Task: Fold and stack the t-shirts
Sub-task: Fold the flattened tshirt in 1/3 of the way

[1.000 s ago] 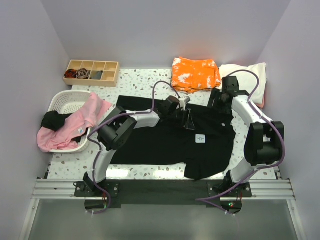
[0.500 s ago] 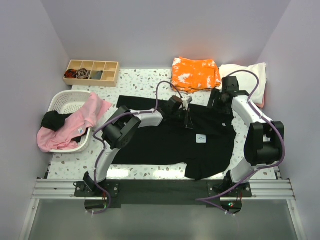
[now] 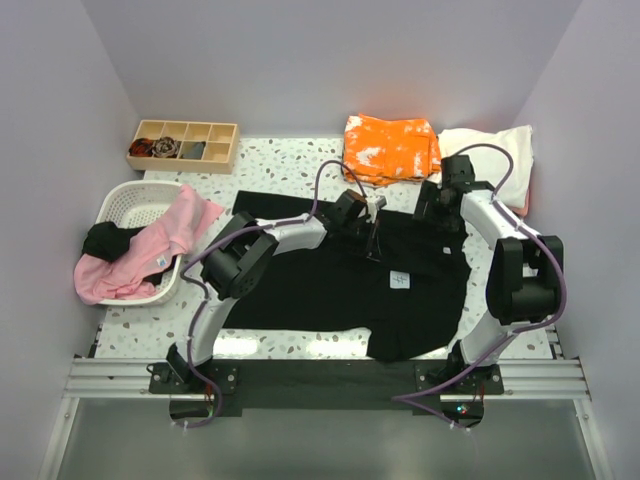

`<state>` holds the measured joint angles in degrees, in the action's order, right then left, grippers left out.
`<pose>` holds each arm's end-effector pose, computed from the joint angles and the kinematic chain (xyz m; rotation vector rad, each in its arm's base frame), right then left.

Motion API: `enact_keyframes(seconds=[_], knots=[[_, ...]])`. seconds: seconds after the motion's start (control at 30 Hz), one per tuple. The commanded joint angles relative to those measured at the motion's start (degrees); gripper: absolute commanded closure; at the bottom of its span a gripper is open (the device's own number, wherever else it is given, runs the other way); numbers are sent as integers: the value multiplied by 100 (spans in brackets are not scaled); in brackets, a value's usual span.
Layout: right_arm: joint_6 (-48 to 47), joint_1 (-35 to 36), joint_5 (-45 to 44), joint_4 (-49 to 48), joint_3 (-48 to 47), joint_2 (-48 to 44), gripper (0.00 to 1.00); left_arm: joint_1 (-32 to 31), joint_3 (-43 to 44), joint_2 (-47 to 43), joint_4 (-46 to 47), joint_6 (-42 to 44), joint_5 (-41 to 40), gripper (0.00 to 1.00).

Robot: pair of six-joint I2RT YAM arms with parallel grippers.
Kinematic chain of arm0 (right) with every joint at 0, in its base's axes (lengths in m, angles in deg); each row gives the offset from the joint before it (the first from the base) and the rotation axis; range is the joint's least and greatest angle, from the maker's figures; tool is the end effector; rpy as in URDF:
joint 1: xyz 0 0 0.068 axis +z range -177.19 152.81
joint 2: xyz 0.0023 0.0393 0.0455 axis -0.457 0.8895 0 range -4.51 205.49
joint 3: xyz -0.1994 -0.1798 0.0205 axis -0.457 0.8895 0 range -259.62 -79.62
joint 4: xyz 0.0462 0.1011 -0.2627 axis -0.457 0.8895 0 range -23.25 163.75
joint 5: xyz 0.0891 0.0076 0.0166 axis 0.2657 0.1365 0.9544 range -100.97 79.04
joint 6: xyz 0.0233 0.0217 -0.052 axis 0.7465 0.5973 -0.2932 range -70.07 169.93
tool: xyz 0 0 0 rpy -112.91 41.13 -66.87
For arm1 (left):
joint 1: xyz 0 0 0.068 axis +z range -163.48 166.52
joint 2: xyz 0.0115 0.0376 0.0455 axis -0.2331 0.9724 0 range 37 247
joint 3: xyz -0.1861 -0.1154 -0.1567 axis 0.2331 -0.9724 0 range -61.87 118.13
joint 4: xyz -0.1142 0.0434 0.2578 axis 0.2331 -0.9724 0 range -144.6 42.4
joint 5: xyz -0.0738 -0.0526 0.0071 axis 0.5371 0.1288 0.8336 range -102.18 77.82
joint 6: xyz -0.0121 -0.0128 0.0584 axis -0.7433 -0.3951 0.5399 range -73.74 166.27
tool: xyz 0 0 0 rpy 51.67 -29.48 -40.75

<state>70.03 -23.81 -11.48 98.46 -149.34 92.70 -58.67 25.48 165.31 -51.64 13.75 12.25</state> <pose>0.3808 0.0220 0.1975 0.3826 2.5820 0.1348 0.3434 -0.3726 0.1042 0.5121 2.5263 -1.0999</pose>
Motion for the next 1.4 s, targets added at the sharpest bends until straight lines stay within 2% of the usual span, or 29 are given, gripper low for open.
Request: enact_keyframes(seconds=[0.0,0.3,0.6,1.1,1.27,1.37], knots=[[-41,23,-177,-24,-25,-27,32,-43,-25,-307,-879,447,53,100],[-6,23,-309,38,-113,377,32,-25,-429,-517,-1591,887,-78,100],[82,14,-713,38,-376,940,34,-25,-614,-526,-1531,975,-131,100],[3,5,-1381,-146,-1712,2407,32,151,-412,-184,-1451,1018,-166,100],[-216,-21,-1662,-234,-2037,2496,30,265,-614,-254,-1303,1019,-219,100],[-436,-92,-1488,-173,-2362,2487,29,291,-632,-333,-1136,940,-254,100]])
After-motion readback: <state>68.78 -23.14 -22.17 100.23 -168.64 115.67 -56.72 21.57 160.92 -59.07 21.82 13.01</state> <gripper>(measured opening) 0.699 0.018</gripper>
